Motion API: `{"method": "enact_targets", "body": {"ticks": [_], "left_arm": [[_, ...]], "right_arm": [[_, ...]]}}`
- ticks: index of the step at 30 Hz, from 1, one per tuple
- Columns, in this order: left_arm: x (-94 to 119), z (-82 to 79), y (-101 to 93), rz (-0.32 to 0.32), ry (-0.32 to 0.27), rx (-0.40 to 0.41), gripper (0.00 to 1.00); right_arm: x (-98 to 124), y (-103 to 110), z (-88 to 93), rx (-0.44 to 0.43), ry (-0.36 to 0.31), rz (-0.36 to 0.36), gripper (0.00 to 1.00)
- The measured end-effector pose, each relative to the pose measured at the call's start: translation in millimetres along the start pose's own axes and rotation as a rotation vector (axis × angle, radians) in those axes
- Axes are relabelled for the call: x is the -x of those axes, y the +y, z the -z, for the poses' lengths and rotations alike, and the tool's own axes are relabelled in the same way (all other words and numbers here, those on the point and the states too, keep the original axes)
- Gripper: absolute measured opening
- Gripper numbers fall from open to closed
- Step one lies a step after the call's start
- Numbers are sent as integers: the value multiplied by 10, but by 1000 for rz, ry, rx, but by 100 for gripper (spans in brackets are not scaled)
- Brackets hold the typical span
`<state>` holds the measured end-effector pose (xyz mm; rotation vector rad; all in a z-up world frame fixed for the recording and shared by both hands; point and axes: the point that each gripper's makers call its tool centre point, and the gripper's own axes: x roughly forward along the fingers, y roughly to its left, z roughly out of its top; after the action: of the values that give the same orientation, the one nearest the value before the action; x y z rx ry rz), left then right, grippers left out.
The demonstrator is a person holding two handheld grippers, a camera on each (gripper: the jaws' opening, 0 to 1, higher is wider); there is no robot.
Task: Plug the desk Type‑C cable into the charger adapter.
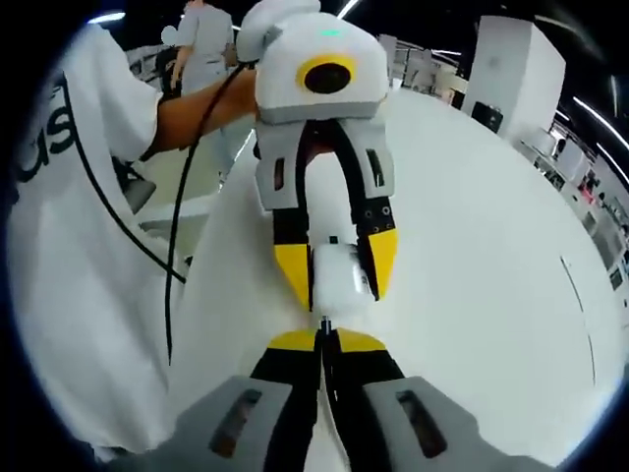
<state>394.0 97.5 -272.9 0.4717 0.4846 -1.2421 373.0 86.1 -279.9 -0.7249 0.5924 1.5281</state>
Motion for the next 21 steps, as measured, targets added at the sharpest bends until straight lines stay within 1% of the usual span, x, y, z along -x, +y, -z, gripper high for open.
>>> {"method": "enact_targets", "body": {"ticks": [2,4,7,8,9,11,14,15,17,21], "left_arm": [[-1,0,-1,8,-13,-6,26],[-9,-3,1,17,-20,-4,26],[-24,12,-14,26,-10,-28,27],[-24,23,-10,25,-5,-40,28],[-26,29,-9,23,-2,-44,29],[-24,35,-11,22,3,-48,30],[-3,26,-15,24,2,-53,29],[3,22,-16,25,1,-51,29],[1,17,-16,27,-4,-50,29],[-32,8,-41,43,-16,-40,27]], "right_arm": [[-1,3,11,12,-25,-3,3],[2,-25,20,30,-72,-3,4],[31,-28,46,54,-144,-9,4],[36,-30,78,56,-146,-11,5],[38,-28,118,59,-151,-14,9],[57,-40,153,70,-178,-10,11],[117,-45,146,65,-234,-10,5],[133,-57,138,62,-251,-5,5],[147,-75,140,44,-274,-10,5],[91,-85,217,36,-262,-13,5]]}}
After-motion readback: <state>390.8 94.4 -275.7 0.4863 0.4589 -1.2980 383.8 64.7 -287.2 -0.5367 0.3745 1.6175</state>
